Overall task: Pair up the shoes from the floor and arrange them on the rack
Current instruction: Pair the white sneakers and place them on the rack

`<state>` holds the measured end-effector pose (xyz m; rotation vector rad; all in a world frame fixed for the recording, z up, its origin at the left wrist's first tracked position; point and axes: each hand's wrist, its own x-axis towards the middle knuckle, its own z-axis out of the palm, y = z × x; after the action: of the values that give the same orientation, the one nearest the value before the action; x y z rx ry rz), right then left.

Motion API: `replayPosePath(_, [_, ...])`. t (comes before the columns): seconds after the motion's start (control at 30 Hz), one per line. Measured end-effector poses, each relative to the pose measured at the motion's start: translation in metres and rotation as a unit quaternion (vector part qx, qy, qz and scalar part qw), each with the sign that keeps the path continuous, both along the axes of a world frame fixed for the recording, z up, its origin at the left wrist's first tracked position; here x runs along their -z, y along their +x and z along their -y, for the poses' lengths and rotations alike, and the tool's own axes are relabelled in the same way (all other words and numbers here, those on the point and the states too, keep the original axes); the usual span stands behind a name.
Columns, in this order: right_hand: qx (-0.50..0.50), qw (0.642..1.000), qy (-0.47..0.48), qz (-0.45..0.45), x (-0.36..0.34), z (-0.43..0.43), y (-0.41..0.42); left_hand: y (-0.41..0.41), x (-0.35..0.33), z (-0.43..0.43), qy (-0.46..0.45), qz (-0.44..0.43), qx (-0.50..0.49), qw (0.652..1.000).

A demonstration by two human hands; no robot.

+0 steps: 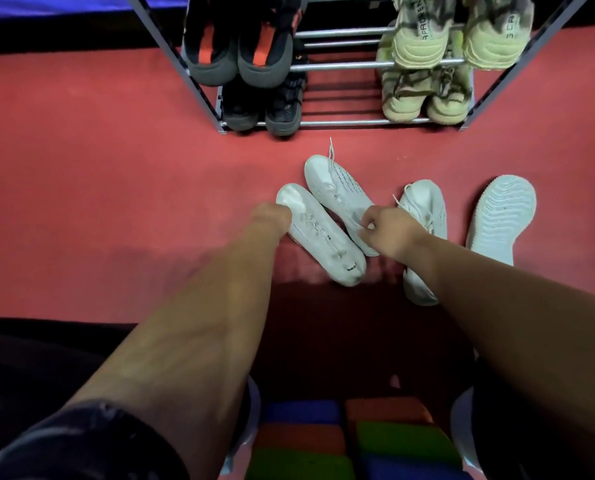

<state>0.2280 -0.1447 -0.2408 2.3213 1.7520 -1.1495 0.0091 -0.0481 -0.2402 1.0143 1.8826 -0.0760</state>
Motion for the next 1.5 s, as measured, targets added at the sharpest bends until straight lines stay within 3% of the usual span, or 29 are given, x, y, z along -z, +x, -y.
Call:
replayPosePath(0.13, [-0.005, 1.000, -0.017, 0.019, 0.002, 0.007, 0.000, 0.002, 0.016, 0.041, -0.167, 0.087, -0.019, 0.982])
replayPosePath(0.2, [-0.001, 0.997, -0.054, 0.046, 0.006, 0.009, 0.002, 0.006, 0.029, 0.054, -0.187, 0.134, -0.035, 0.973])
replayPosePath(0.27, [-0.005, 0.996, -0.079, 0.051, 0.007, 0.011, 0.006, 0.010, 0.041, 0.060, -0.145, 0.150, -0.066, 0.976])
replayPosePath(0.33, [-0.004, 0.996, -0.076, 0.037, 0.004, 0.011, 0.012, 0.012, 0.048, 0.060, -0.077, 0.110, -0.090, 0.987])
replayPosePath(0.43, [0.031, 0.998, -0.045, 0.042, -0.002, 0.014, 0.020, 0.005, 0.046, 0.046, 0.052, 0.012, -0.035, 0.998])
replayPosePath(0.53, [0.120, 0.986, -0.026, 0.110, -0.004, 0.025, 0.030, 0.002, 0.034, 0.031, 0.114, -0.012, -0.002, 0.993])
replayPosePath(0.63, [0.192, 0.962, -0.039, 0.192, -0.001, 0.040, 0.048, 0.014, 0.019, 0.030, 0.220, -0.063, 0.091, 0.969])
replayPosePath(0.7, [0.236, 0.946, -0.038, 0.221, 0.003, 0.047, 0.062, 0.031, 0.012, 0.036, 0.290, -0.053, 0.140, 0.945])
replayPosePath(0.87, [0.305, 0.923, -0.114, 0.204, 0.006, 0.059, 0.084, 0.083, 0.017, 0.068, 0.196, 0.097, 0.284, 0.934])
replayPosePath(1.03, [0.164, 0.950, -0.137, 0.228, 0.007, 0.063, 0.081, 0.107, 0.027, 0.085, 0.163, 0.027, 0.312, 0.935])
replayPosePath(1.17, [0.164, 0.954, -0.151, 0.200, 0.005, 0.060, 0.079, 0.101, 0.030, 0.077, 0.136, 0.029, 0.322, 0.936])
replayPosePath(1.27, [0.185, 0.964, -0.123, 0.142, 0.008, 0.054, 0.084, 0.096, 0.025, 0.073, 0.145, 0.058, 0.281, 0.947])
replayPosePath(1.37, [0.234, 0.968, -0.032, 0.087, 0.006, 0.048, 0.087, 0.092, 0.016, 0.070, 0.162, 0.067, 0.255, 0.951])
replayPosePath(1.5, [0.278, 0.959, 0.057, -0.004, -0.011, 0.031, 0.077, 0.099, 0.002, 0.060, 0.078, 0.136, 0.309, 0.938])
